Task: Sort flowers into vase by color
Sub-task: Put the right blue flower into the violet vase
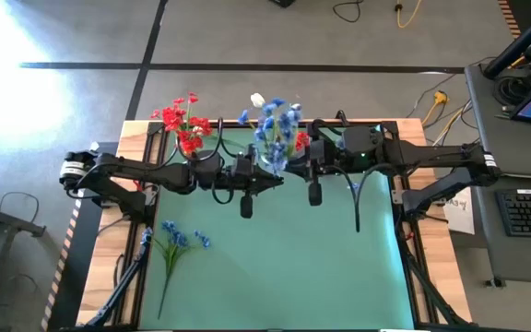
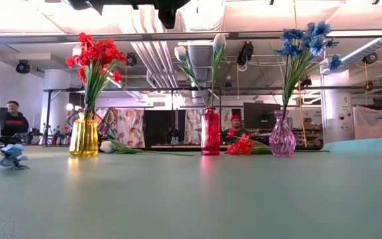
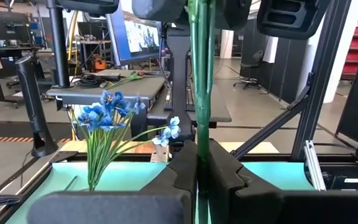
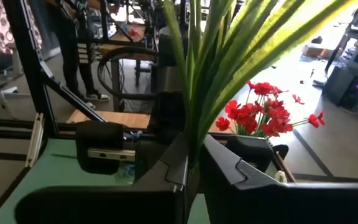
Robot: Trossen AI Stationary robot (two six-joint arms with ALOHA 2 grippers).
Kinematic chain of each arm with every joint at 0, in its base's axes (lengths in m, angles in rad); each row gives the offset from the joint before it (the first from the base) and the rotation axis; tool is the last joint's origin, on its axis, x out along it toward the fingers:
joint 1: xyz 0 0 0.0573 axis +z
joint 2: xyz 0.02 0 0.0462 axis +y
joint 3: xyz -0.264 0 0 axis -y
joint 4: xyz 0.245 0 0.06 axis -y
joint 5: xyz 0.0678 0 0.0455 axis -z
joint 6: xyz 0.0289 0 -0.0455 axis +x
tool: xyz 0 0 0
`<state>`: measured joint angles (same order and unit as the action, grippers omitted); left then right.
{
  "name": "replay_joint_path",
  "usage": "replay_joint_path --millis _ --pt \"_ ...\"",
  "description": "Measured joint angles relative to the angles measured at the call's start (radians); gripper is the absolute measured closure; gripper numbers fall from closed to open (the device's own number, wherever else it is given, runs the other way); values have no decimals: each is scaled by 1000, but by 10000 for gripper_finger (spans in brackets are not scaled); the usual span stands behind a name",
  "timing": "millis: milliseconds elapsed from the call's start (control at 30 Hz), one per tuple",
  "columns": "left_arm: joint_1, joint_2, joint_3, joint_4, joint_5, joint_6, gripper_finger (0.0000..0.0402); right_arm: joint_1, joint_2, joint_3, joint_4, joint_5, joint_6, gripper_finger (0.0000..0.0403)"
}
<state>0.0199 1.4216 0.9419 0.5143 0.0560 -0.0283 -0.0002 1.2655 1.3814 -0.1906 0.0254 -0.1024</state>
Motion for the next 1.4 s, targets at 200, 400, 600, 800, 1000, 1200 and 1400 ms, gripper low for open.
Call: replay_joint_path --millis 200,400,600,800,1000,1200,1400 --pt "0 0 16 -4 4 28 359 0 0 10 -15 1 -21 384" --pt "0 -1 67 -130 4 30 273 -29 0 64 -112 28 -29 385" --pt "2 -9 123 -303 1 49 204 -86 -18 139 -340 208 -79 386" --pt "33 -38 144 -350 10 73 183 -156 -78 132 -397 212 -69 386" --pt "51 -72 144 -405 6 69 182 -170 -125 131 -472 237 -35 386" --pt "51 -144 143 -474 6 67 182 -203 -184 78 -551 341 -4 386" --pt "51 -229 120 -489 7 72 182 -313 -272 -78 -441 342 1 386"
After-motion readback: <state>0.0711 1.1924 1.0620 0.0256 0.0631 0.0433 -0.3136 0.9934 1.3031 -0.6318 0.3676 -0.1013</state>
